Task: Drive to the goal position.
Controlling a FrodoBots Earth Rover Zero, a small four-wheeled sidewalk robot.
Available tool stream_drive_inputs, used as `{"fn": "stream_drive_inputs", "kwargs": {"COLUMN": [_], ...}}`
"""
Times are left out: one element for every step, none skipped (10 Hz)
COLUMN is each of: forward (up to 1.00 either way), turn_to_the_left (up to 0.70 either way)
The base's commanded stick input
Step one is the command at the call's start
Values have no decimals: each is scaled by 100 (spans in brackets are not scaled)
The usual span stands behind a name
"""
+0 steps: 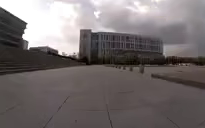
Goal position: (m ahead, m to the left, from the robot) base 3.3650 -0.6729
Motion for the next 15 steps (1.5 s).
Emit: {"fn": "stream_drive_inputs", "kwargs": {"forward": [70,70,70,70,70,70,70,70,70,70,70,70,70,70,70], "turn_to_the_left": [0,0,0,0,0,0,0,0,0,0,0,0,0,0,0]}}
